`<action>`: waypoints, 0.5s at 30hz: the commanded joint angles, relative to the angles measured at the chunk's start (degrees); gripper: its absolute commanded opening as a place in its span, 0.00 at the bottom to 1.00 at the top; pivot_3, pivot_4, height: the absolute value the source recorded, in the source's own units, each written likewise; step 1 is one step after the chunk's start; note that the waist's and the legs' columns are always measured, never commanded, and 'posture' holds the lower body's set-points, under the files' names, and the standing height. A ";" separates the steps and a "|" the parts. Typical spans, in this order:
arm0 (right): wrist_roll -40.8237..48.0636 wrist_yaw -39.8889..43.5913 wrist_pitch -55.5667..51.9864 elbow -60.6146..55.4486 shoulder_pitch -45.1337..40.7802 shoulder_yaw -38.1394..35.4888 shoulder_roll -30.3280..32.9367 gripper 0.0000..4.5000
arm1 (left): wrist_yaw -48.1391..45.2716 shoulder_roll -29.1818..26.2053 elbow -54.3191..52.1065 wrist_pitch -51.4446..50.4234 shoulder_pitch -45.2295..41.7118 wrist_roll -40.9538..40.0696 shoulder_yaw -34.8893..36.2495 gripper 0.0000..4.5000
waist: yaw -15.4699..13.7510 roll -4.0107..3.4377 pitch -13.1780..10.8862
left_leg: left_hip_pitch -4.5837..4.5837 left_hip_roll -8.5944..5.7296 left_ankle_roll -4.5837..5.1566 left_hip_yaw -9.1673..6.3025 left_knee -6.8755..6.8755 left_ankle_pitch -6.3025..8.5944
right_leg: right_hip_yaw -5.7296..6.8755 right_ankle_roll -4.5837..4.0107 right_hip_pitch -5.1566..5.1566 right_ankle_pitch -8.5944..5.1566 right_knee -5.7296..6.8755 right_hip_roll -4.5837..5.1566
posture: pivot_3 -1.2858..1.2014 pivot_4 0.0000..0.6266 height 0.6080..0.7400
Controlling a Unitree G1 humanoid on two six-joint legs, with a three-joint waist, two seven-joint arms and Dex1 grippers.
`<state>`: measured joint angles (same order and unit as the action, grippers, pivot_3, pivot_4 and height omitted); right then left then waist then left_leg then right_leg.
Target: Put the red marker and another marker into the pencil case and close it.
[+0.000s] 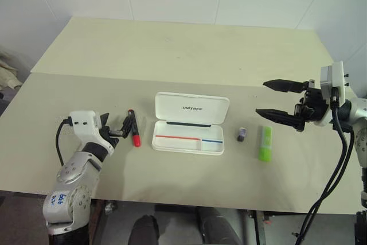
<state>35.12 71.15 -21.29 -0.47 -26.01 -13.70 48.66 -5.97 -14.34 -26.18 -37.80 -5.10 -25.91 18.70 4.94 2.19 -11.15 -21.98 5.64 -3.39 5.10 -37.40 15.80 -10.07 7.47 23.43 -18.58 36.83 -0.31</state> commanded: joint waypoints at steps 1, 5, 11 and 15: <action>0.69 -0.90 0.29 -2.44 0.99 -1.88 0.39 1.00 | -0.39 -0.11 1.89 0.60 -2.09 0.24 -1.21 1.00 | -0.01 0.00 0.00 | -0.01 0.00 0.00 0.00 0.01 0.00 | 0.00 0.00 0.02 0.00 -0.01 0.00 | 0.52 0.24 1.00; 0.97 -2.11 0.23 -3.77 2.67 -2.98 0.62 1.00 | -0.16 -0.14 5.30 -1.36 -5.80 -0.16 -2.90 1.00 | -0.03 0.00 0.00 | -0.02 0.00 0.00 0.00 0.06 0.00 | 0.00 0.01 0.01 0.00 -0.05 0.00 | 0.52 0.24 1.00; 1.58 -3.79 0.07 -5.97 5.14 -4.27 0.68 1.00 | 0.76 -0.75 7.36 -6.73 -8.71 -0.36 -3.95 1.00 | 0.00 0.00 0.00 | -0.03 -0.01 -0.01 0.01 0.09 -0.01 | 0.00 0.03 0.02 0.01 -0.08 0.00 | 0.52 0.24 1.00; 1.71 -4.39 -0.02 -6.80 6.18 -5.02 0.71 1.00 | 2.59 -0.67 7.40 -11.23 -9.87 -0.14 -3.85 1.00 | -0.01 0.00 0.00 | -0.02 0.00 -0.02 -0.01 0.09 -0.01 | 0.00 0.03 0.02 0.01 -0.07 -0.01 | 0.52 0.24 1.00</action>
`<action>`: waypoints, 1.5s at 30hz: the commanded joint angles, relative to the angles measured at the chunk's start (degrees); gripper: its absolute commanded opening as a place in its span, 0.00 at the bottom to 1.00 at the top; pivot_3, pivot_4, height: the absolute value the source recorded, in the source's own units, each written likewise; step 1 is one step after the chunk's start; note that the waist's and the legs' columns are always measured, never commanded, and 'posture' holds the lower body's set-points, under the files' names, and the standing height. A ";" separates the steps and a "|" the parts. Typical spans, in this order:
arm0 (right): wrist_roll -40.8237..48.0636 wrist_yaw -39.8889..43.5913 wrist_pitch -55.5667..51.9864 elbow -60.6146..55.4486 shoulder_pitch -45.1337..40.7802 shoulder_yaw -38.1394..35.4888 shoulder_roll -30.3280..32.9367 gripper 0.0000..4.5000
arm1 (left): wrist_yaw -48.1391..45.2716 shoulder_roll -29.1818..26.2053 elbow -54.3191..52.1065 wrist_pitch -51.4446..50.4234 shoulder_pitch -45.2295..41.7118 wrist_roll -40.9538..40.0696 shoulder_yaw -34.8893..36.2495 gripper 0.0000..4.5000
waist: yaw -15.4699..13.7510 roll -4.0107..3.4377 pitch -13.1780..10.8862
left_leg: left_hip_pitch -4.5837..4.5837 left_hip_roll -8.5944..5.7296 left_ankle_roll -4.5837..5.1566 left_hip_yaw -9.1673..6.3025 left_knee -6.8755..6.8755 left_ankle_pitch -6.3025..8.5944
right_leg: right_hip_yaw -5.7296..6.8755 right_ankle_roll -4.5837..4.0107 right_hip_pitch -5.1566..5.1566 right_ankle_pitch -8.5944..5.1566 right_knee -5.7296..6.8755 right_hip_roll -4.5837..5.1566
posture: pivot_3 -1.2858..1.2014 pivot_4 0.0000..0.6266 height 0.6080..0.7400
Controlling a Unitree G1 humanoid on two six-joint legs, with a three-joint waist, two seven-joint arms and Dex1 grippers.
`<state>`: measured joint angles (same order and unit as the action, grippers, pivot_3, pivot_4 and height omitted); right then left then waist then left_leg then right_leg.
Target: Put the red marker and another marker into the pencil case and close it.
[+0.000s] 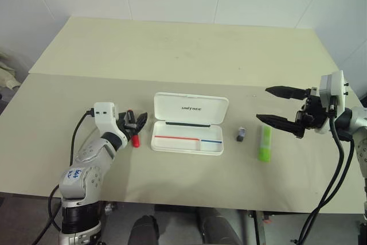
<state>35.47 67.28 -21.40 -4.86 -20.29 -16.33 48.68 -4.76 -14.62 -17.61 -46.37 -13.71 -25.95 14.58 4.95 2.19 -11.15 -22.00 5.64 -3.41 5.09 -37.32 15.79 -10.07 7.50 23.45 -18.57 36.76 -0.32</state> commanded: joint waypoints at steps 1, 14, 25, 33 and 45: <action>1.49 -0.69 -0.01 -2.64 0.71 -2.77 0.80 1.00 | 2.69 0.03 -1.67 -4.40 -1.51 -0.22 0.82 1.00 | -0.04 0.00 0.00 | 0.00 -0.01 0.00 0.00 0.00 0.00 | 0.00 0.00 0.00 0.00 0.00 0.00 | 0.52 0.24 1.00; 2.78 -0.31 -1.40 -3.00 1.66 -4.99 2.79 1.00 | 12.13 4.38 -2.84 -19.87 -5.45 -0.21 4.89 0.86 | 0.05 0.01 0.01 | 0.04 -0.04 -0.02 0.00 -0.05 -0.01 | -0.02 0.04 -0.04 0.03 0.01 0.01 | 0.52 0.24 1.00; 2.37 -0.60 -0.70 -2.53 1.90 -5.35 3.13 1.00 | 13.49 4.17 -1.56 -22.47 -7.95 1.14 7.66 0.14 | 0.04 0.01 0.01 | 0.06 -0.06 -0.05 -0.01 0.01 -0.03 | -0.04 0.06 -0.06 0.04 -0.04 0.01 | 0.52 0.24 1.00; 3.84 -0.92 -1.49 -3.72 2.57 -7.04 3.26 1.00 | 10.41 -3.17 0.66 -19.69 -11.19 1.58 9.42 0.14 | 1.38 0.15 -0.07 | 0.27 -0.05 -0.13 -0.01 0.06 -0.10 | -0.05 -0.02 -0.18 0.08 -0.03 -0.01 | 0.52 0.24 1.00; 16.00 3.03 -6.69 -16.00 12.00 -11.96 2.71 1.00 | -11.96 -24.29 8.70 -6.47 -19.24 2.22 1.60 0.14 | 0.62 0.44 -0.24 | 0.02 0.01 -0.32 -0.08 0.29 0.04 | 0.14 -0.04 -0.05 0.03 -0.31 0.02 | 0.52 0.24 1.00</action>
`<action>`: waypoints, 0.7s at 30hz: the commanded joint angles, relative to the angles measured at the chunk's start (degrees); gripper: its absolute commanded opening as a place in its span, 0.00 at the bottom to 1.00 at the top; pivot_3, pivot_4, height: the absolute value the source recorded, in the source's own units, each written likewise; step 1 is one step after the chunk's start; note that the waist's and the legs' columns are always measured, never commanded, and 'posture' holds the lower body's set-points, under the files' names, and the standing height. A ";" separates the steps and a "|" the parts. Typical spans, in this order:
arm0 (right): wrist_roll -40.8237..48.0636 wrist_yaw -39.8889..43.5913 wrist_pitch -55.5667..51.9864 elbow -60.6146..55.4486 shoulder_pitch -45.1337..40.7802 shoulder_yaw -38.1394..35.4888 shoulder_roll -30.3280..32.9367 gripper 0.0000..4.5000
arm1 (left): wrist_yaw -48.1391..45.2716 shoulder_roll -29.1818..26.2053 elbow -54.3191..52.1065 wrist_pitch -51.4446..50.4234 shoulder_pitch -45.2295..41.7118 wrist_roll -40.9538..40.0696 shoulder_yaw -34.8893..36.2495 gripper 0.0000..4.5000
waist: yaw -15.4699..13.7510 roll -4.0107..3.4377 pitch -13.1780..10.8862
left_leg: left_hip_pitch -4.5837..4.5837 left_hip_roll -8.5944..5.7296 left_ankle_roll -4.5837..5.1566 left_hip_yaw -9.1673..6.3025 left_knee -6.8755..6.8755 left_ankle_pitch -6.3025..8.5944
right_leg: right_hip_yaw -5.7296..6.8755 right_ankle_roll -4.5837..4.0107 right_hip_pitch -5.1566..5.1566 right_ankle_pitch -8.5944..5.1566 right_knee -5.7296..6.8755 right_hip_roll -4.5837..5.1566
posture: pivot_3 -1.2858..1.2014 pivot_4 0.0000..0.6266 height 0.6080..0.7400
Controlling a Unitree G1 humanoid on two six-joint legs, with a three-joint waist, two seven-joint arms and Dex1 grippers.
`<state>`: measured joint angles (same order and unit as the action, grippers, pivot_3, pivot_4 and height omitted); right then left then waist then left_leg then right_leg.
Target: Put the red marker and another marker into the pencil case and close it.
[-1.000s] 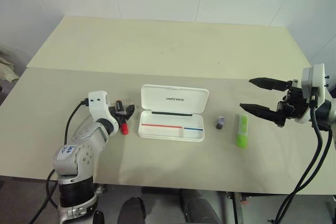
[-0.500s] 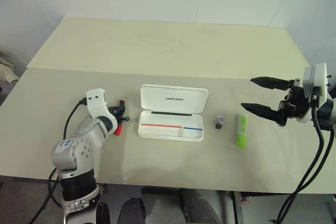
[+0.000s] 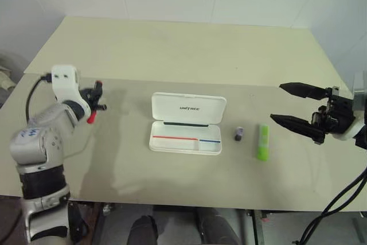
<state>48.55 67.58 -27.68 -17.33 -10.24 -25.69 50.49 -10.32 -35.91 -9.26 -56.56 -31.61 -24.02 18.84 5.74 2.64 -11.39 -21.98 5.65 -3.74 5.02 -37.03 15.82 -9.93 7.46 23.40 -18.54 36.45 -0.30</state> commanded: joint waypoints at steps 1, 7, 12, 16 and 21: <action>2.65 3.25 -0.15 -3.06 2.01 -2.59 1.45 1.00 | -9.82 -4.82 1.28 5.73 -2.25 0.43 -4.19 0.14 | -0.36 0.00 0.00 | -0.09 0.02 -0.11 0.00 -0.03 -0.01 | 0.03 0.00 0.08 -0.02 -0.03 0.00 | 0.52 0.24 1.00; 3.08 5.84 0.07 -2.44 2.17 -2.12 2.59 1.00 | -31.72 -11.32 6.97 23.42 -8.15 2.21 -12.90 0.14 | -1.04 -0.01 0.00 | -0.25 0.03 -0.12 0.08 -0.03 0.03 | 0.08 -0.03 0.21 -0.05 -0.19 0.02 | 0.52 0.24 1.00; 5.56 5.23 0.00 -6.47 5.92 -3.66 0.68 1.00 | -40.06 -10.19 6.32 28.32 -9.79 0.30 -14.78 0.14 | -1.23 -0.03 0.01 | -0.26 0.07 -0.03 0.09 -0.02 0.08 | 0.08 -0.03 0.20 -0.06 -0.26 0.01 | 0.52 0.24 1.00; 5.95 4.19 0.47 -8.93 9.32 -4.98 -0.18 1.00 | -44.07 -9.91 4.18 29.21 -9.45 0.14 -16.14 0.14 | -1.22 -0.03 0.01 | -0.30 0.07 0.09 0.10 -0.11 0.14 | 0.07 0.00 0.20 -0.05 -0.25 0.02 | 0.52 0.24 1.00; 7.62 1.33 0.99 -11.30 11.36 -5.94 -2.29 1.00 | -48.46 -8.44 2.93 32.00 -11.65 -0.22 -17.77 0.14 | -1.31 -0.03 0.01 | -0.29 0.07 0.21 0.07 -0.23 0.21 | 0.07 0.01 0.16 -0.04 -0.14 0.01 | 0.52 0.24 1.00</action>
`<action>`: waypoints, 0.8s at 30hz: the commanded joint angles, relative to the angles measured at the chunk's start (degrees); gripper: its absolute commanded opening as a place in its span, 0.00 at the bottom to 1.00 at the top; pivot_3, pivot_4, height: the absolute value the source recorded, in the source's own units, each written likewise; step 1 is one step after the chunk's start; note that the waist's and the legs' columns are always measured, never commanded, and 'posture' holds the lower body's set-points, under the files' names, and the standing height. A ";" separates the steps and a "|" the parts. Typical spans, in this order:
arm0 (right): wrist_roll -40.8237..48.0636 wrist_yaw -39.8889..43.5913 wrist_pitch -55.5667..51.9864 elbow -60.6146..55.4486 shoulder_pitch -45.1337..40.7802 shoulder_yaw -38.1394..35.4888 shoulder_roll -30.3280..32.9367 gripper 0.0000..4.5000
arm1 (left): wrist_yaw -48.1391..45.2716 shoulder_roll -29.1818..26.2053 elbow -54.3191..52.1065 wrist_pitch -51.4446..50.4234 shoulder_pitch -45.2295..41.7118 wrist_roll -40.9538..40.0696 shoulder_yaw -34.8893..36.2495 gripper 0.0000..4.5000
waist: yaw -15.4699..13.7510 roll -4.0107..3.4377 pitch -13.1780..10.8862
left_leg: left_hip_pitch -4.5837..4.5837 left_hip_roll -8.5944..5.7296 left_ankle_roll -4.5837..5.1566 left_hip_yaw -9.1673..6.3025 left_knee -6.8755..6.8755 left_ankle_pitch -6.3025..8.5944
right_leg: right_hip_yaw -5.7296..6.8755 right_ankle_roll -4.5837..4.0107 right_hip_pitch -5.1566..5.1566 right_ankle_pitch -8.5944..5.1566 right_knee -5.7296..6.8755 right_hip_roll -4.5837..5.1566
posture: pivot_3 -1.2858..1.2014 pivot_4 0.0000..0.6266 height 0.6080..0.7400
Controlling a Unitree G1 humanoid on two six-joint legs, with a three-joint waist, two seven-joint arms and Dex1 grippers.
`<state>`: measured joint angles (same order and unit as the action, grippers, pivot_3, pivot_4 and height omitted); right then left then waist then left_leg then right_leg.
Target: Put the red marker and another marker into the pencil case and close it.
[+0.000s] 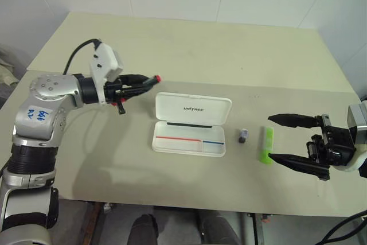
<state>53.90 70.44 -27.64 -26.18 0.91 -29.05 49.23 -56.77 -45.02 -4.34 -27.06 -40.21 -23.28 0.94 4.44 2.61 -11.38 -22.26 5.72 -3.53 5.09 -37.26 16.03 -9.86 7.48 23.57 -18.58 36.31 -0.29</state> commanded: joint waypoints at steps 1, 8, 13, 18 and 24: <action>2.19 -1.90 1.24 -2.73 0.46 -2.56 -1.55 1.00 | -2.88 1.17 -2.04 3.11 -3.61 -1.06 -0.28 0.14 | -0.03 0.00 0.00 | 0.00 0.00 0.00 -0.01 -0.03 0.00 | 0.00 0.00 0.00 0.00 0.04 -0.01 | 0.52 0.24 1.00; -0.25 -5.60 3.02 -3.84 0.93 0.24 -4.53 1.00 | -9.53 5.25 -3.82 4.66 -6.25 -1.36 -5.99 0.14 | 0.00 0.00 0.00 | 0.05 -0.01 0.02 -0.03 -0.14 0.00 | -0.01 0.02 -0.07 0.01 0.15 -0.02 | 0.52 0.24 1.00; -0.16 -6.19 3.72 -4.63 1.84 1.34 -5.58 1.00 | -12.00 8.36 -0.77 6.78 -7.53 3.06 -12.15 0.14 | -0.04 0.00 0.00 | 0.05 -0.01 0.02 -0.06 -0.14 0.00 | -0.01 0.01 -0.06 0.01 0.18 -0.03 | 0.52 0.24 1.00; -0.84 -4.94 4.89 -2.86 2.81 1.76 -6.00 1.00 | -11.76 14.19 9.42 15.55 -11.08 10.35 -17.41 0.14 | -0.07 0.00 0.00 | 0.06 -0.03 0.04 -0.08 -0.29 0.00 | -0.02 0.03 -0.11 0.02 0.20 -0.04 | 0.52 0.24 1.00; -2.48 -2.27 6.58 -0.49 4.56 0.62 -5.29 1.00 | -10.57 18.77 20.70 25.53 -12.24 18.14 -21.25 0.14 | 0.08 0.00 0.00 | 0.02 -0.05 0.15 -0.06 -0.37 0.05 | -0.10 0.07 -0.12 0.04 0.21 -0.04 | 0.52 0.24 1.00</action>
<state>51.73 67.01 -22.35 -26.79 4.90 -26.98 43.57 -68.01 -26.69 15.09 -4.80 -51.12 -6.89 -20.12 4.52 2.60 -11.38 -22.23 5.68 -3.38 5.02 -37.62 16.08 -9.96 7.55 23.44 -18.54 36.52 -0.34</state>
